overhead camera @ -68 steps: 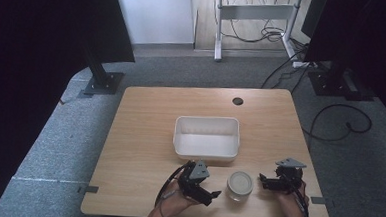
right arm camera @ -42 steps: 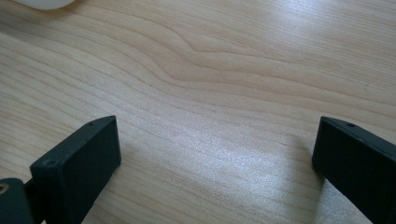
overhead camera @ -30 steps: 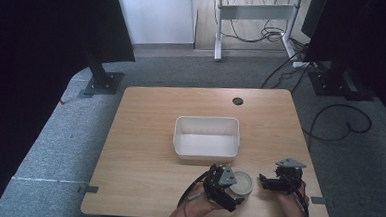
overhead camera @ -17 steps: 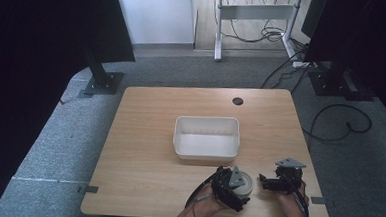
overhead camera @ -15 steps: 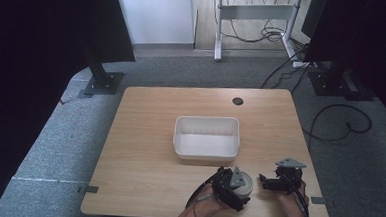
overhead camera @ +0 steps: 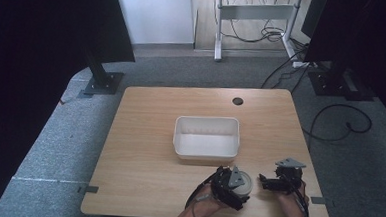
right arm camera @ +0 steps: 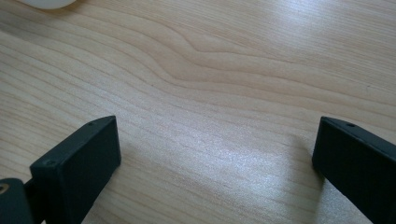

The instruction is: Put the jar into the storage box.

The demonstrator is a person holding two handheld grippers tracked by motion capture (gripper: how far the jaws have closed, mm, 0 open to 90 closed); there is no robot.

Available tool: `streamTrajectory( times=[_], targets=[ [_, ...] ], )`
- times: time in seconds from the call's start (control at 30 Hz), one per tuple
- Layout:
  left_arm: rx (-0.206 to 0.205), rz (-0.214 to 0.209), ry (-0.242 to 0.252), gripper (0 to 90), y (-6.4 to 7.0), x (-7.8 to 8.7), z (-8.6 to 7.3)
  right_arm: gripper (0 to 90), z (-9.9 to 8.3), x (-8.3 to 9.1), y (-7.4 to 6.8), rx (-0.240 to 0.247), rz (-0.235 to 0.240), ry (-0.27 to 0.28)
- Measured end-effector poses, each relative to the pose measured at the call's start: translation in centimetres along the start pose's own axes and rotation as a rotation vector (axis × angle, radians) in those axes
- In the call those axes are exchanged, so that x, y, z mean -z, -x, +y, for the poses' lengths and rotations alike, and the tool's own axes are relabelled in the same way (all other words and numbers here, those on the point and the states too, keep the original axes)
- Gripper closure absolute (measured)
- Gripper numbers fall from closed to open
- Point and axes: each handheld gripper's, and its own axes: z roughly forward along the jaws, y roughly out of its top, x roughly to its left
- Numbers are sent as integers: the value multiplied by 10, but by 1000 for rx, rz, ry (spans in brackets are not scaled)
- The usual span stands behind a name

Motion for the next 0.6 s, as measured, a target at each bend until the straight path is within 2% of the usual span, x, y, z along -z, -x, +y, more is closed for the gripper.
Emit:
streamTrajectory(
  times=[0.17, 0.6],
  targets=[
    [4, 1, 7, 101, -3, 4, 2, 7, 0, 0, 0, 1, 0, 1],
    [11, 35, 13, 101, -13, 14, 4, 7, 0, 0, 0, 1, -1, 1]
  ],
)
